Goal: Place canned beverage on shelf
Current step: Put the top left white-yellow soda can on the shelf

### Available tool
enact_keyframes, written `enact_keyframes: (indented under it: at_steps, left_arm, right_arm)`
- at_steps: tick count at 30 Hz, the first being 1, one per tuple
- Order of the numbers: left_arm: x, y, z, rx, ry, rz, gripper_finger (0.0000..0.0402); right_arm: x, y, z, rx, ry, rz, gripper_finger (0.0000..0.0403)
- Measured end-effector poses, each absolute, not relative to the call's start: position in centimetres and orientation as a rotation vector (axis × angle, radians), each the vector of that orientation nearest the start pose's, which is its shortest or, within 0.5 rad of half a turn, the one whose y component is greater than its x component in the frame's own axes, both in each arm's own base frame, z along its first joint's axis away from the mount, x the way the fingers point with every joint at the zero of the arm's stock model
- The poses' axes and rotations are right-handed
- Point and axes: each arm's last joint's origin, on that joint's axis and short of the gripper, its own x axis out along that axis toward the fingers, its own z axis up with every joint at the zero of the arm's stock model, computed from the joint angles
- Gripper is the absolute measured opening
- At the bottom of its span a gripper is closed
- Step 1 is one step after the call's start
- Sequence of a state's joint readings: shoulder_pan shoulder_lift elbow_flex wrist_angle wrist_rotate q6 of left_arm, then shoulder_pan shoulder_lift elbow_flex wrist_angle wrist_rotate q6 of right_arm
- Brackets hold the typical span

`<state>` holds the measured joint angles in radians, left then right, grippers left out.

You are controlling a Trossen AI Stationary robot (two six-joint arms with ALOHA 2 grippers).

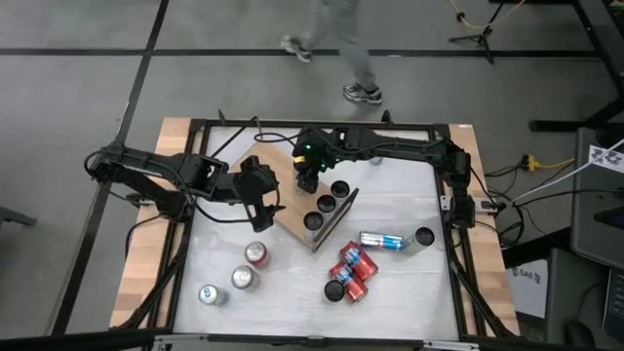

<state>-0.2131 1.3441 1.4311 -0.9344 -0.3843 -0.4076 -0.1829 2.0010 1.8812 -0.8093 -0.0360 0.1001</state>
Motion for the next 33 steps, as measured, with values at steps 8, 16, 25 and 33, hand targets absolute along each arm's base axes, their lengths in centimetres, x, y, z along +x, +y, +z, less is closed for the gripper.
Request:
enact_keyframes:
  at_steps: [8,16,25,33]
  left_arm:
    - [25.9,-4.5,37.1,-0.135,0.76,0.321,0.0322]
    - [25.9,-4.5,37.1,-0.135,0.76,0.321,0.0322]
    - [25.9,-4.5,37.1,-0.135,0.76,0.322,0.0322]
    - [25.9,-4.5,37.1,-0.135,0.759,0.322,0.0322]
  right_arm:
    - [43.1,-7.9,29.7,0.193,0.91,-0.181,0.0308]
    - [43.1,-7.9,29.8,0.193,0.908,-0.181,0.0367]
    - [43.0,-7.8,29.9,0.204,0.912,-0.161,0.0374]
    - [42.4,-7.6,32.6,0.213,0.895,-0.132,0.0374]
